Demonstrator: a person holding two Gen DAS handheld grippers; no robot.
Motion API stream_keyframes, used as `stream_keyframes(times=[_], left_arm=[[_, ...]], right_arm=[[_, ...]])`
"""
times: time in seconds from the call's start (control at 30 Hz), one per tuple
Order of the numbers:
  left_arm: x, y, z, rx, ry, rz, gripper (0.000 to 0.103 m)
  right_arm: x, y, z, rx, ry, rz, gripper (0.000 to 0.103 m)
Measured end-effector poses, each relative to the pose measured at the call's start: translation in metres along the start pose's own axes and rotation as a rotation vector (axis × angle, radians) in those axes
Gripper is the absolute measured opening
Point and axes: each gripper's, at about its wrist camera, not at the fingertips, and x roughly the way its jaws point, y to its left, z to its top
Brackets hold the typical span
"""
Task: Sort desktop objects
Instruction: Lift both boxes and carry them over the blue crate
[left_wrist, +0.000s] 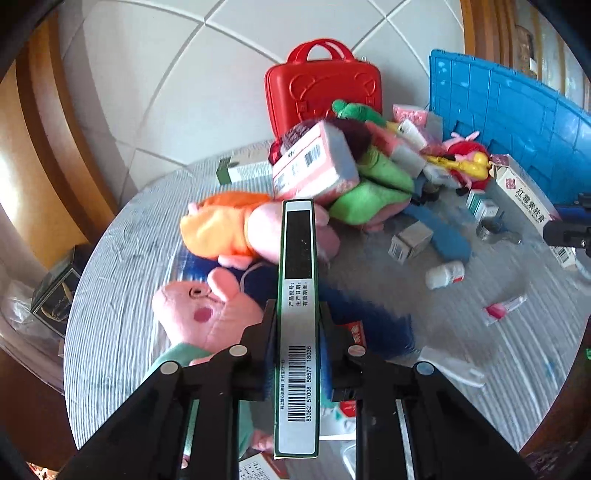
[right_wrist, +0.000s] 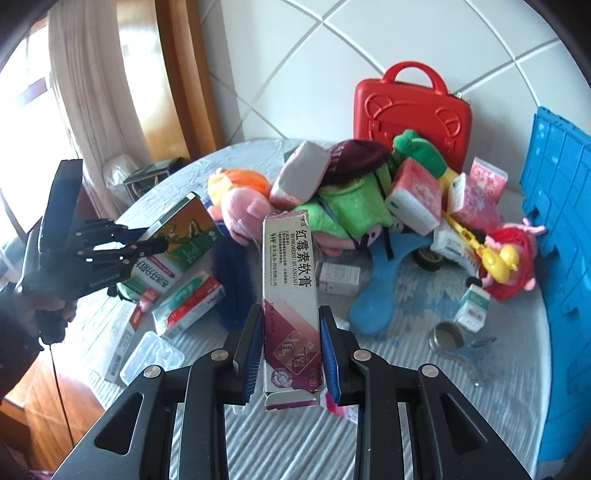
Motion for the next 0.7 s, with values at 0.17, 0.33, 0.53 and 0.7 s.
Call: stream_keyframes(times=[0.17,0.33,0.53,0.7], left_arm=[[-0.025,-0.023,0.03,0.032,-0.088,-0.019,0.019],[-0.052,-0.056,0.075,0.077,-0.204,-0.061,0.019],[-0.088,-0.111,0.13,0.166,-0.351,-0.152,0.019],[-0.123,-0.179,0.178,0.251,-0.472,-0.273,0.019]], right_arm=[[-0.032,-0.005,0.012,0.013,-0.073,-0.04,0.028],[-0.08,-0.015,0.028,0.032,-0.173,-0.113,0.028],[-0.152,-0.034,0.037,0.08,-0.297,-0.232,0.028],[-0.232,-0.062,0.035,0.144,-0.421,-0.359,0.028]])
